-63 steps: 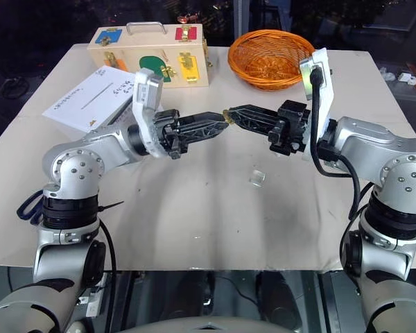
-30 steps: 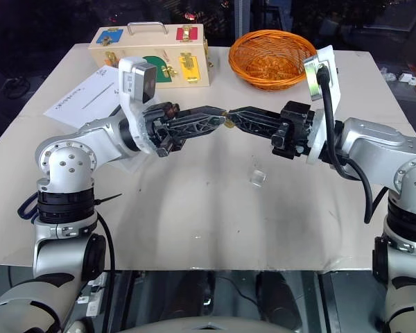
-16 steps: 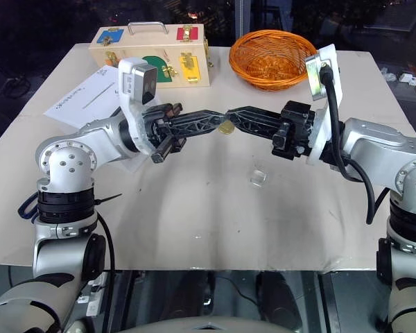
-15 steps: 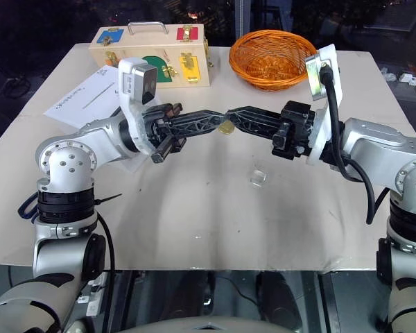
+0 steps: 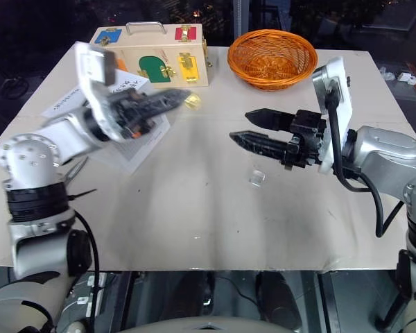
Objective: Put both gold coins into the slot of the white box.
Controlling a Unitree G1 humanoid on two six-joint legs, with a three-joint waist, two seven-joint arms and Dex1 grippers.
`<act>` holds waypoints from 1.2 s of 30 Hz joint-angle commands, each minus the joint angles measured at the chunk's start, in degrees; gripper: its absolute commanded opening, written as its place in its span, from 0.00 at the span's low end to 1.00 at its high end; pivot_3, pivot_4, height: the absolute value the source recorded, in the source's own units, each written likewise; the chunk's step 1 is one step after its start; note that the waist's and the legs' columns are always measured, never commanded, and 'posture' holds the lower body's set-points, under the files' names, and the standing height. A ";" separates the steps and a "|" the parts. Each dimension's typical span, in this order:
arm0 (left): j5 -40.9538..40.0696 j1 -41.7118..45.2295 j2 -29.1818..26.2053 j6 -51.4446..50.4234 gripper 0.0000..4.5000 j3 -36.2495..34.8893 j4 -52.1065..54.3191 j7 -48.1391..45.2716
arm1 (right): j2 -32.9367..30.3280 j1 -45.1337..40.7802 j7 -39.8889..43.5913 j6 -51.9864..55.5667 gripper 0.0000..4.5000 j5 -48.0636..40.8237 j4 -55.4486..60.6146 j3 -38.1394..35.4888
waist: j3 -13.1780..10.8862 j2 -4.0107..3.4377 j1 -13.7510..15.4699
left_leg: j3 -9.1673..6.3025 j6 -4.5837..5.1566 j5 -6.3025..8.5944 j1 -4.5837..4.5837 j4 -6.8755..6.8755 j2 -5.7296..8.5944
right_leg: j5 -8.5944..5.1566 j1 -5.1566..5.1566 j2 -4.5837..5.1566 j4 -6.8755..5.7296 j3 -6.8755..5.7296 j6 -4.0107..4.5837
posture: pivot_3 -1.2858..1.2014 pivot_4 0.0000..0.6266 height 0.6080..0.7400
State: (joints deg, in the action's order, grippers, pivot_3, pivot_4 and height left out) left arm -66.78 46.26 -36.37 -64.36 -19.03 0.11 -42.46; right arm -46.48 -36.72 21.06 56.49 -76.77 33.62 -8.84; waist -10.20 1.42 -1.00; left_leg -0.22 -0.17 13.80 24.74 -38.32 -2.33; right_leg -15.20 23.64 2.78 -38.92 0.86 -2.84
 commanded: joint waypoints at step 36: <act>38.86 11.67 -23.69 13.95 0.00 10.41 -31.38 -11.66 | 10.71 -9.68 7.16 -9.83 0.99 25.62 0.79 9.30 | -0.01 0.01 0.21 | 0.08 -0.01 0.00 0.03 0.00 0.00 | 0.00 0.05 0.03 -0.04 -0.04 0.00 | 0.52 0.24 0.90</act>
State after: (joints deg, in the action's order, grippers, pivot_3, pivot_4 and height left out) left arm -28.22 56.65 -59.45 -50.06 -7.42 -31.77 -53.55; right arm -35.72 -45.28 28.57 46.84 -51.48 33.67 1.33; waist -10.22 1.43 -0.80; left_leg -0.14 -0.18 13.79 24.78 -38.33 -2.33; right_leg -15.20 23.69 2.81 -38.96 0.82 -2.83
